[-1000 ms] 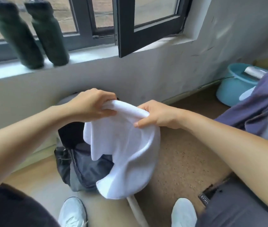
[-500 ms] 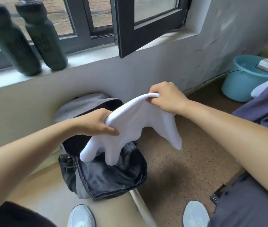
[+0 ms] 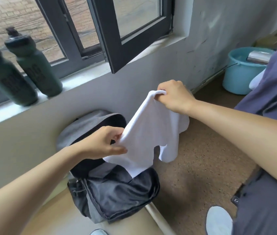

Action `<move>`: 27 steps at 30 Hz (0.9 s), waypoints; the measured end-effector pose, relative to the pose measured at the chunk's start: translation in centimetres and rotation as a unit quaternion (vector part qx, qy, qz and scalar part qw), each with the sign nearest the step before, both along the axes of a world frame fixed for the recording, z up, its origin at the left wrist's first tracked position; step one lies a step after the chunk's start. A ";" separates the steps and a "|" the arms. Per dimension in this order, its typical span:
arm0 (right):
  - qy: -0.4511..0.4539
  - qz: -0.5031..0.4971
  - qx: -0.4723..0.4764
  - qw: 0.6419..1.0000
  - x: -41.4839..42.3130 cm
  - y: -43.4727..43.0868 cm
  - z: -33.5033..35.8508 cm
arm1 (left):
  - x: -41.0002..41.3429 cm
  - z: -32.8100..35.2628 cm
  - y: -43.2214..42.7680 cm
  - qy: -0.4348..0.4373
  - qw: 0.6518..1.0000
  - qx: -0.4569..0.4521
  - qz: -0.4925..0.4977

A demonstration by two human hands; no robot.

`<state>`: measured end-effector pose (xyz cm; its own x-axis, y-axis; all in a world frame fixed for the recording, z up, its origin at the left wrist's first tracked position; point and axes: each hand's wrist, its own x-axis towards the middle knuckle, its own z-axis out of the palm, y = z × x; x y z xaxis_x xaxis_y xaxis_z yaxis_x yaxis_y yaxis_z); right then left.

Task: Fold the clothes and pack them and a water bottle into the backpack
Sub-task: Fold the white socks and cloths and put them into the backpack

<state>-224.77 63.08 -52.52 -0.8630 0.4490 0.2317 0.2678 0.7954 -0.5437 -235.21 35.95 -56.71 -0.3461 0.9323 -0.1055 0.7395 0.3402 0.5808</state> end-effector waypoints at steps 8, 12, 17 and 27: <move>-0.053 -0.051 -0.016 0.997 0.4 2.2 0.3 | -2.3 -0.4 -1.0 0.055 0.982 0.038 0.177; -0.128 -0.027 -0.030 0.991 1.1 3.7 -0.6 | -3.4 -0.1 -2.2 -0.017 0.958 0.079 0.275; -0.192 -0.031 -0.048 0.980 1.9 4.3 -1.9 | -3.9 0.5 -3.3 -0.139 0.934 0.086 0.317; -0.177 -0.081 -0.194 0.962 2.3 4.5 -2.3 | -5.4 -0.2 -5.8 -0.108 0.908 0.084 0.396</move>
